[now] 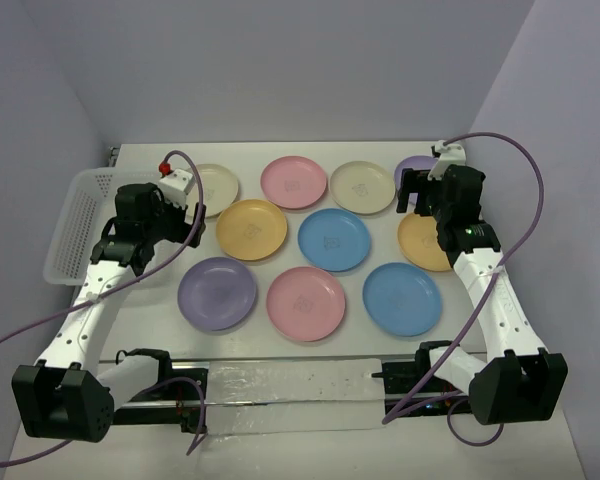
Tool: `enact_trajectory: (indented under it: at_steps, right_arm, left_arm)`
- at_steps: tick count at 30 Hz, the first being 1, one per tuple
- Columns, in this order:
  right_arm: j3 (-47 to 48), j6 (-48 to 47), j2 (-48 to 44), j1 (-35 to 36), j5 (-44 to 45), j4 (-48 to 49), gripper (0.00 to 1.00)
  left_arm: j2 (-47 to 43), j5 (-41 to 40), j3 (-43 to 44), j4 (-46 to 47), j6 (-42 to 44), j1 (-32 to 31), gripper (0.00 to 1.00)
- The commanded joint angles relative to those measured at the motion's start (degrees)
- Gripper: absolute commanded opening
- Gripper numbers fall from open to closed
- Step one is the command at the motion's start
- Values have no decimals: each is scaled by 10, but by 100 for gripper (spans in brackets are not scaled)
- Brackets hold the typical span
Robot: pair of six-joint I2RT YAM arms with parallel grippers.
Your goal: Place the plates into the plastic bin on the countertop
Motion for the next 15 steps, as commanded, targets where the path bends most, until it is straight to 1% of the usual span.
enact_trajectory:
  at_steps: [1,5,9,12,15]
  right_arm:
    - [27,-1,-11,3,-15,-4,100]
    - [30,-3,-1,3,-26,-9,100]
    - [34,-4,7,3,-35,-13,100]
    - [36,-5,8,3,-36,-18,100]
    - [36,-7,9,3,-42,-21,100]
  left_arm:
    - [23,26,44,-7,16,-6,99]
    - [63,95,95,-69,79,-6,99]
    - [127,136,153,-139,158,-7,99]
    - [194,147,191,-198,200,-7,99]
    - [240,145,223,-226,229,-7,98]
